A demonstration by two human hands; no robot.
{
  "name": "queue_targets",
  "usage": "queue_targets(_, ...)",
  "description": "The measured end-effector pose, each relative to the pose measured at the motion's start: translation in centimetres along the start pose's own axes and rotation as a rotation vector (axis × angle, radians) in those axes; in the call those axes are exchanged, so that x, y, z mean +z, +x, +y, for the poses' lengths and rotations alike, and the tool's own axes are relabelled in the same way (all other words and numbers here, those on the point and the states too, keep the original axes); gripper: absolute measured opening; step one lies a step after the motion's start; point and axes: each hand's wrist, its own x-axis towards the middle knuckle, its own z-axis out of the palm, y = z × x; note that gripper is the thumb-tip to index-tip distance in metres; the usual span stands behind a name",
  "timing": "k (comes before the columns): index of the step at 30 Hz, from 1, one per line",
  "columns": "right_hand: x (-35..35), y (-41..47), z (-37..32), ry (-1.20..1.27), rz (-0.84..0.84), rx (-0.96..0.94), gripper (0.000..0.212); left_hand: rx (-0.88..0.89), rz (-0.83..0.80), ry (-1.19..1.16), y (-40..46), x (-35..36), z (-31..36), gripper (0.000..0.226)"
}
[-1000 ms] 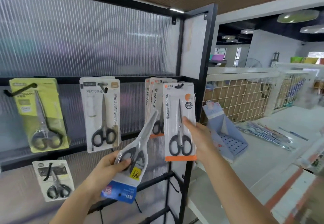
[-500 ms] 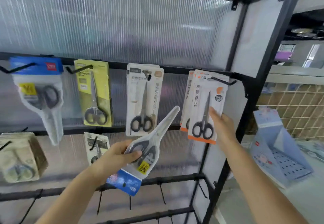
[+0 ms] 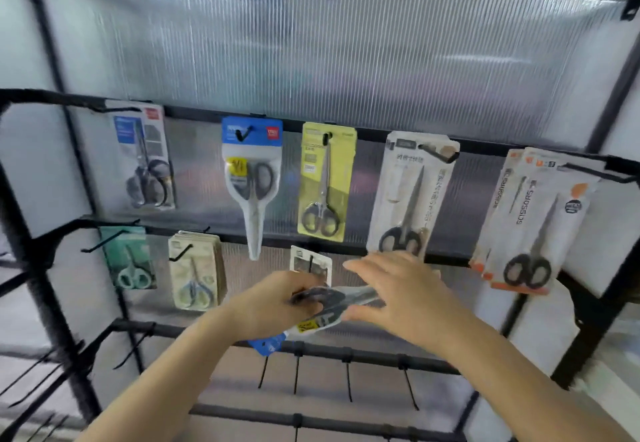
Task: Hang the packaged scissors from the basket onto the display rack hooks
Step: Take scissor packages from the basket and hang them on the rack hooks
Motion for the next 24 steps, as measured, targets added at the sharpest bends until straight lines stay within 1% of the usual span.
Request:
queue_targets(1,0.5,0.9,-1.3,0.007,-0.117,0.016,0.047,0.012,0.001,0.064,-0.8,-0.8,-0.3,0.01)
queue_targets(2,1.2,1.8,-2.6,0.034,-0.175,0.024,0.04,0.013,0.0,0.117,-1.7,-1.6,-0.8,0.01)
queue_targets(4,2.0,3.5,-5.3,0.091,-0.196,0.067,0.032,0.024,0.007,0.188,-3.5,-3.5,-2.1,0.009)
queue_targets(6,3.1,5.0,-7.3,0.14,-0.146,0.101,0.031,0.018,0.05,0.17,-5.2,-5.6,-3.3,0.009)
queue_targets(8,3.8,6.1,-8.8,0.267,-0.062,0.175,0.031,-0.054,0.19,0.077,-7.1,-7.8,-4.8,0.023)
queue_targets(9,4.1,6.5,-9.3,0.369,-0.009,0.242,0.033,-0.077,0.288,0.003,-7.9,-8.9,-5.6,0.03)
queue_targets(11,4.1,7.1,-10.7,0.608,0.119,0.414,0.037,-0.063,0.48,-0.214,-9.1,-10.6,-7.8,0.04)
queue_targets(12,3.9,7.4,-11.5,0.749,0.2,0.505,0.034,-0.055,0.549,-0.334,-9.4,-11.1,-8.7,0.046)
queue_targets(13,3.7,7.7,-12.2,0.892,0.277,0.584,0.028,-0.048,0.584,-0.433,-9.5,-11.3,-9.2,0.052)
queue_targets(15,3.2,8.2,-13.8,1.114,0.328,0.673,0.016,-0.068,0.556,-0.546,-9.3,-11.0,-9.3,0.049)
queue_targets(17,2.9,8.5,-15.1,1.225,0.305,0.688,0.014,-0.07,0.423,-0.612,-9.0,-9.7,-8.6,0.045)
queue_targets(18,2.7,8.6,-15.8,1.241,0.282,0.679,0.015,-0.058,0.365,-0.66,-8.9,-9.1,-8.2,0.045)
queue_targets(20,2.8,8.7,-17.0,1.203,0.23,0.668,0.014,-0.028,0.336,-0.76,-8.3,-8.0,-7.6,0.036)
queue_targets(23,3.6,8.2,-17.4,1.088,0.136,0.691,0.012,-0.008,0.413,-0.875,-7.5,-7.3,-7.0,0.006)
queue_targets(24,3.6,8.1,-17.2,1.069,0.121,0.716,0.014,0.009,0.421,-0.868,-7.4,-7.3,-6.8,0.007)
